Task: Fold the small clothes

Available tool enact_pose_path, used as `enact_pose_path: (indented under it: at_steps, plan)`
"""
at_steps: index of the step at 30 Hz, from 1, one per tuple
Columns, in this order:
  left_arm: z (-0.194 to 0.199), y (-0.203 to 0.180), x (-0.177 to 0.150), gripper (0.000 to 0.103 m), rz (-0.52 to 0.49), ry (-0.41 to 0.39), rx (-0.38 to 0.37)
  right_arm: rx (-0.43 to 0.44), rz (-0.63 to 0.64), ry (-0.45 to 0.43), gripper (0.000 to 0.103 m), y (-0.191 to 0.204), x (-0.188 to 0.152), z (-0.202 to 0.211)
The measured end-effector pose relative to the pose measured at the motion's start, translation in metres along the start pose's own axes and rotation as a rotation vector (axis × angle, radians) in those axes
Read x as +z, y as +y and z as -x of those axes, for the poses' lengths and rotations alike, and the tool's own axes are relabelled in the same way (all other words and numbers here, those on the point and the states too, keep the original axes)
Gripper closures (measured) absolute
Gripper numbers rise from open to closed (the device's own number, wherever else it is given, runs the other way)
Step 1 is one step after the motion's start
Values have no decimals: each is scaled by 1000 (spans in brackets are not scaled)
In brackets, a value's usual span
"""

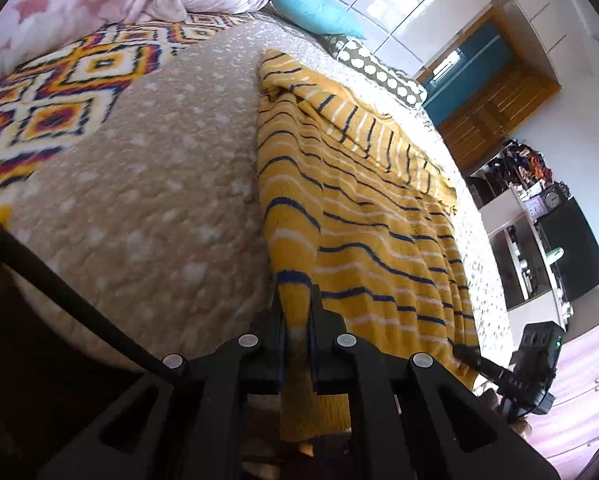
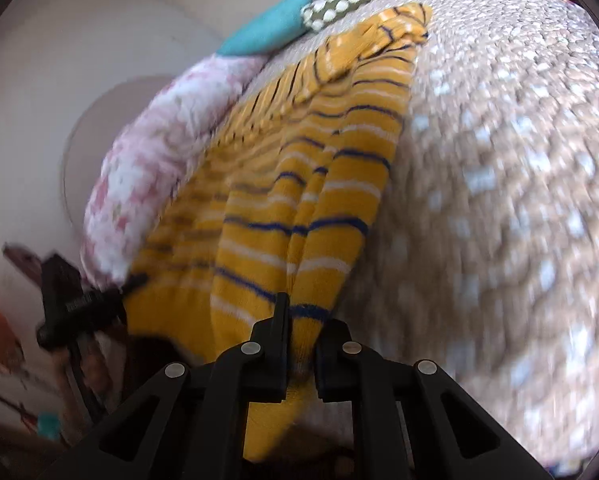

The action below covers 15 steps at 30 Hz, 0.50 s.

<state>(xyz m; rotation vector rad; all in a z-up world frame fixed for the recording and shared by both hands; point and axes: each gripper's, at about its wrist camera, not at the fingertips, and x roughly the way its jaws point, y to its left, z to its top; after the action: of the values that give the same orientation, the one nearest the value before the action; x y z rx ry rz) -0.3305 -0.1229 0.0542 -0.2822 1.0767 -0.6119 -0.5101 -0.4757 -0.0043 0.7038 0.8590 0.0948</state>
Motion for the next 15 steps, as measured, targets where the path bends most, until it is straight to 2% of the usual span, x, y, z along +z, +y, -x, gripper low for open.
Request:
enact_pose_path:
  at_steps: [4,7,10,13,14,15]
  plan:
    - [-4,16,-14,95,40,32,28,-29,-7,50,94,-7,-22,4]
    - [-10,22,-13,94,75,35,21,-58,30,93,94,-8,-33,4]
    - [0,18,-15,93,26,16,37,-77,63,79,92,-6,-31,15]
    - [15,10,-16,92,-57,-26,83,-147,104,14,92,-3,-14,36]
    - [20,7,-17,85,-80,-42,97,-168,113,1,92,-1,-8,38]
    - [27,2,-16,73,-108,-65,113,-200,125,-21,92,-1,2,42]
